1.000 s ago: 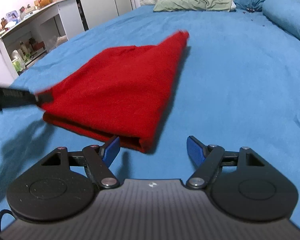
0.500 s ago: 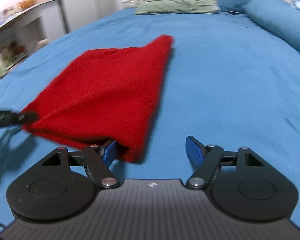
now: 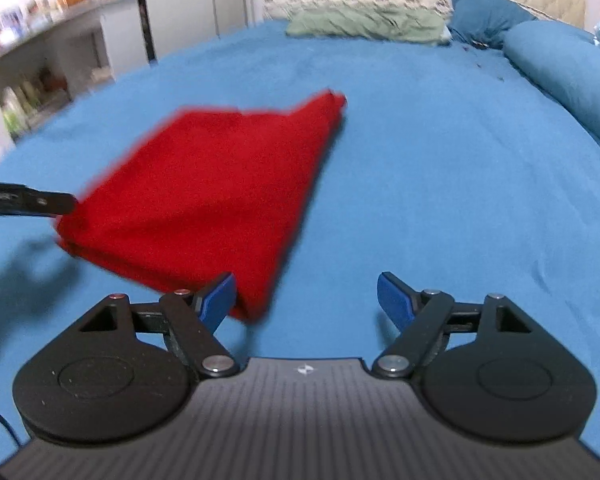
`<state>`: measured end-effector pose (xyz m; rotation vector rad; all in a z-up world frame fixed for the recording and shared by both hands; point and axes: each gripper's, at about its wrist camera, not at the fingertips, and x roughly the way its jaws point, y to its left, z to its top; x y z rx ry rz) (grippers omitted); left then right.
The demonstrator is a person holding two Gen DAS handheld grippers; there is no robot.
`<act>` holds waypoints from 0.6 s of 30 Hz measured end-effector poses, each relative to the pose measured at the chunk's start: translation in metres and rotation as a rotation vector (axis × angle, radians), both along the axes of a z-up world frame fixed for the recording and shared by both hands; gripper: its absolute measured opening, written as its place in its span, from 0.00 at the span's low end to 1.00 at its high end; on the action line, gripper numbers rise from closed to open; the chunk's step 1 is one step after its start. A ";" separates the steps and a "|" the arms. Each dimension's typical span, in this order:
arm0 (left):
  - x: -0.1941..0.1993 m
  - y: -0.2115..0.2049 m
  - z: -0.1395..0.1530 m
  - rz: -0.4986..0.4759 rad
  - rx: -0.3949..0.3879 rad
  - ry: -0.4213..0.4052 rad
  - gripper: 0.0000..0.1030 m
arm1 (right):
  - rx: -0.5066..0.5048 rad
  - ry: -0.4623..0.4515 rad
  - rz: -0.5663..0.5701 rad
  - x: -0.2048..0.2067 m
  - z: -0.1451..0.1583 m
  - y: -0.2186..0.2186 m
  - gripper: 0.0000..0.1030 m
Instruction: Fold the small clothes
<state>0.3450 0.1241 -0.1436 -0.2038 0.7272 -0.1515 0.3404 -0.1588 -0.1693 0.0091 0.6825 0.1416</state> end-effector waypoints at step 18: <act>0.154 0.011 -0.036 -0.116 -0.146 0.274 0.81 | 0.410 0.314 -0.047 0.157 -0.004 -0.022 0.99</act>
